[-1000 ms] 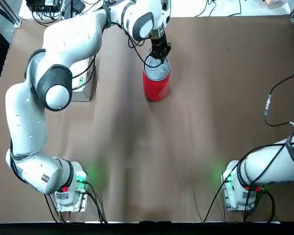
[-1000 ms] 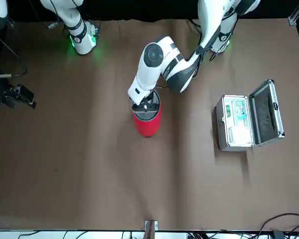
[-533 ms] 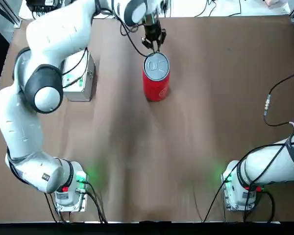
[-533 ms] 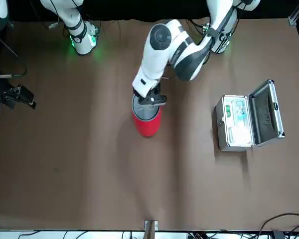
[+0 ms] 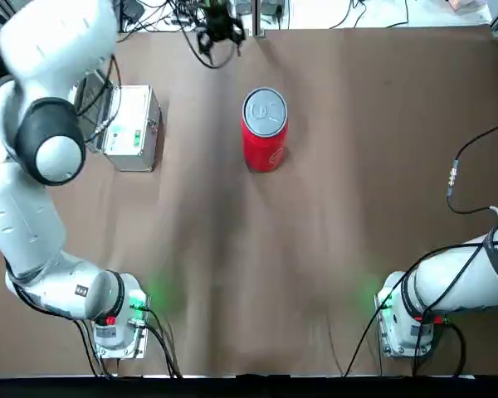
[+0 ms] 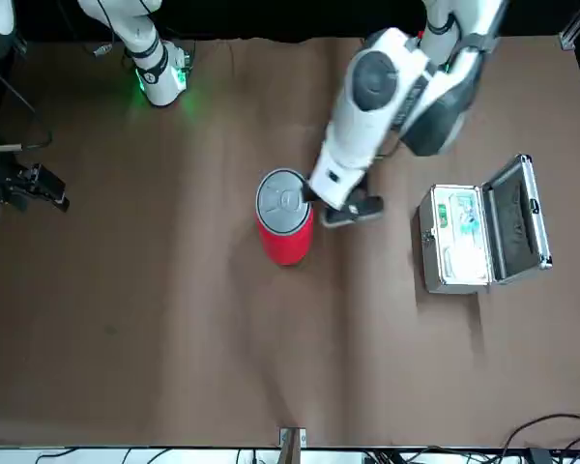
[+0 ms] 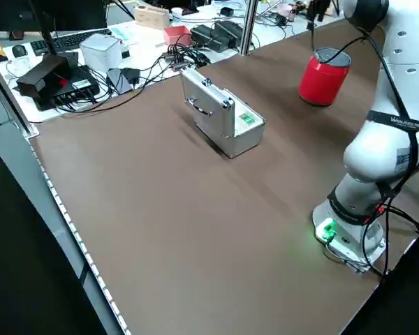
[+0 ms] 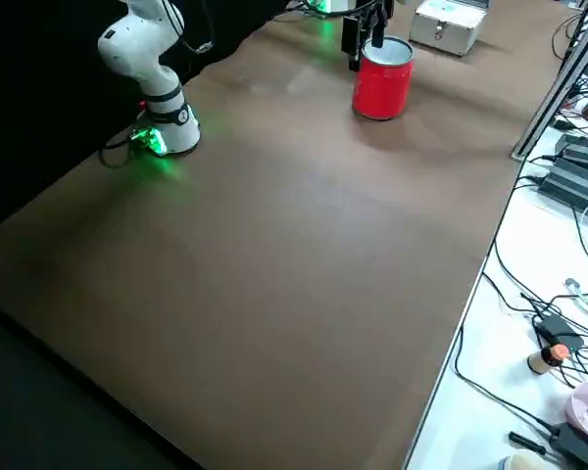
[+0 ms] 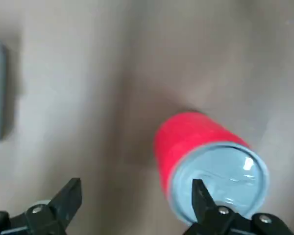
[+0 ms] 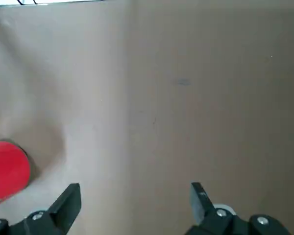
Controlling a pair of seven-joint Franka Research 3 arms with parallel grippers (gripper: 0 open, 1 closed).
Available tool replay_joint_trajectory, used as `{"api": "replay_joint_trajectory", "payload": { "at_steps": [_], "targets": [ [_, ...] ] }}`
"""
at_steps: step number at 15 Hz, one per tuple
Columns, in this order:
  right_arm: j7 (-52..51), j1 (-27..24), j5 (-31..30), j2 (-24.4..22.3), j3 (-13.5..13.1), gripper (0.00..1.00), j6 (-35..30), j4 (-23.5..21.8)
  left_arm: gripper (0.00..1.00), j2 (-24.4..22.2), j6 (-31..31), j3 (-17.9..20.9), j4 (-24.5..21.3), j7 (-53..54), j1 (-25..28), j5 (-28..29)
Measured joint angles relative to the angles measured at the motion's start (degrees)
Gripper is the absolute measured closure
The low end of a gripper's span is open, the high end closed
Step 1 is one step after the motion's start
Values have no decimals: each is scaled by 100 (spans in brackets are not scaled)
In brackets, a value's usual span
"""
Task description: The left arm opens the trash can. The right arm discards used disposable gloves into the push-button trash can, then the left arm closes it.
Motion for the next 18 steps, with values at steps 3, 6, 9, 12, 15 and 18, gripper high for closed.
{"api": "replay_joint_trajectory", "payload": {
  "at_steps": [3,6,9,12,15,18],
  "targets": [
    [0,0,0,0,-14,1,0,0,1,-332,-628,-7,12,1064,709,0],
    [0,3,0,0,-13,1,0,1,1,-656,-929,-8,15,1936,1253,-1],
    [0,4,0,4,-14,1,0,1,0,-834,-1075,9,14,2602,1688,-1],
    [0,3,0,5,-24,1,-3,1,1,-868,-1192,33,13,3137,2096,0],
    [0,6,0,6,-25,1,-21,1,0,-948,-1196,91,44,4112,2653,0],
    [1,21,0,6,-15,1,-15,2,0,-1275,-1268,611,49,4403,2432,0]
  ]
}}
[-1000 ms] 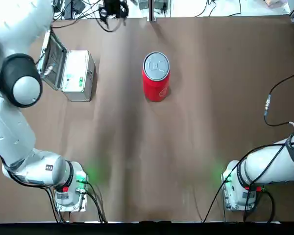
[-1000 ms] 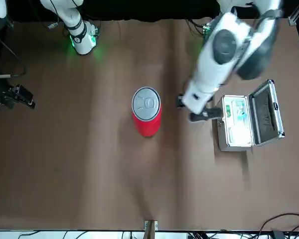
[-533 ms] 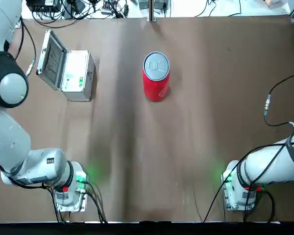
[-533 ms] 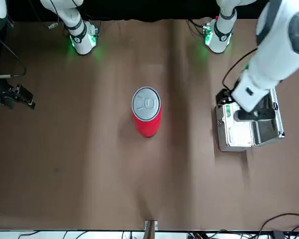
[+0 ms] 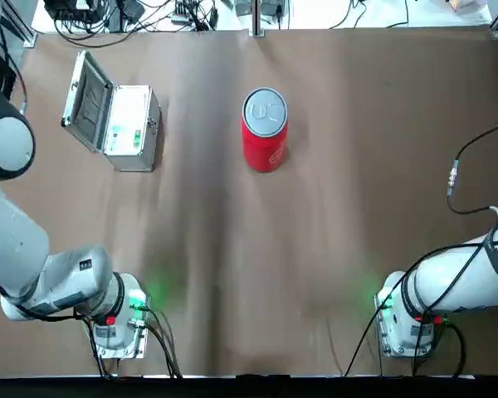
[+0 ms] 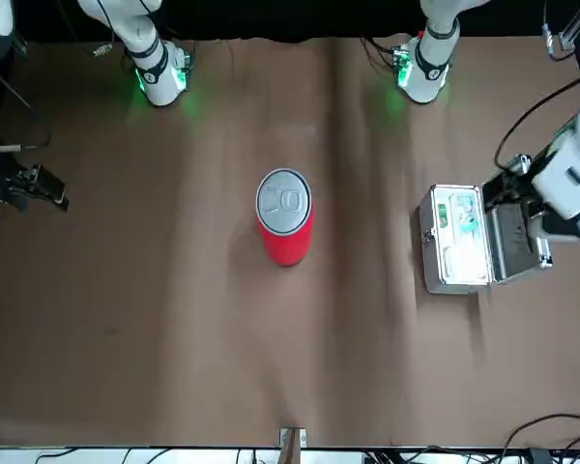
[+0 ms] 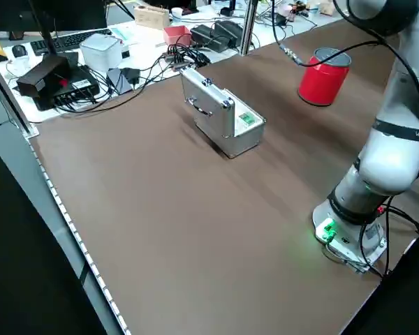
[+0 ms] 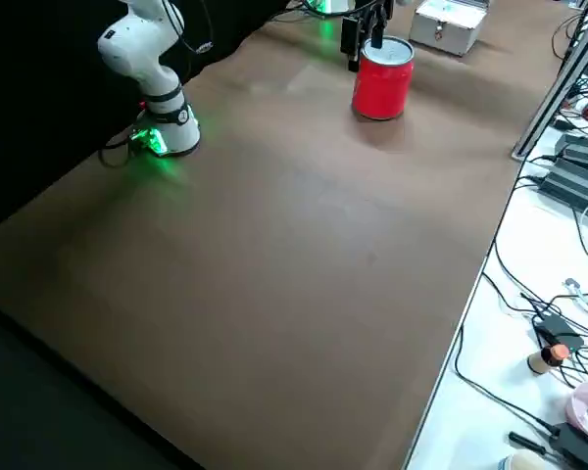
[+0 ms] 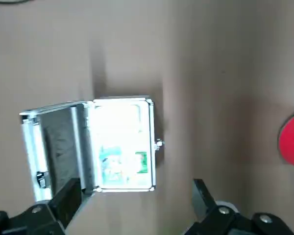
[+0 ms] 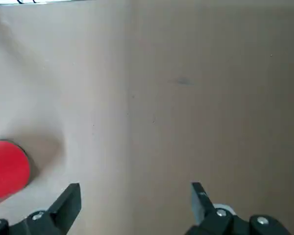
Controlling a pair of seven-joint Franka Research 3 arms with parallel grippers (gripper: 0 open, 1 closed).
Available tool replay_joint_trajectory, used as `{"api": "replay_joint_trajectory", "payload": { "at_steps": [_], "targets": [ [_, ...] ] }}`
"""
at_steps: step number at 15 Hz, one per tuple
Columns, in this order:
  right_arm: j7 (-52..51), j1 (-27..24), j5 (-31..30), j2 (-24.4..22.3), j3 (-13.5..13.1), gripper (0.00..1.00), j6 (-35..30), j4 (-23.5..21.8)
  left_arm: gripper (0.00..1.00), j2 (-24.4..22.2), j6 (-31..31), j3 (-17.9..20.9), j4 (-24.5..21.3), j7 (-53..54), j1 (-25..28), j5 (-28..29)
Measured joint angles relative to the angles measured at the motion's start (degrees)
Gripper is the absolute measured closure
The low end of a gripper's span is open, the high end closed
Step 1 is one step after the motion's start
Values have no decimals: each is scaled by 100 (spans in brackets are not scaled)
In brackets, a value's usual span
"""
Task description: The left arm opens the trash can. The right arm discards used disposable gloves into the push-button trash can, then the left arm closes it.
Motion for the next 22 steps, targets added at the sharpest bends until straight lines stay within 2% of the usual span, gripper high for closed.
{"api": "replay_joint_trajectory", "payload": {
  "at_steps": [3,5,9,12,22],
  "targets": [
    [0,2,0,0,0,1,7,1,0,-205,-102,903,-40,1,-772,-62],
    [0,2,0,0,-7,1,3,2,0,-239,-83,1132,-107,1,-913,-338],
    [0,3,0,0,-3,1,-5,4,0,-486,480,1167,-581,-5,-812,-557],
    [0,8,0,0,-2,1,2,4,0,-713,601,1166,-824,12,-660,-609],
    [0,64,0,2,0,1,122,5,0,-751,799,1147,-1000,-16,-651,-610]
  ]
}}
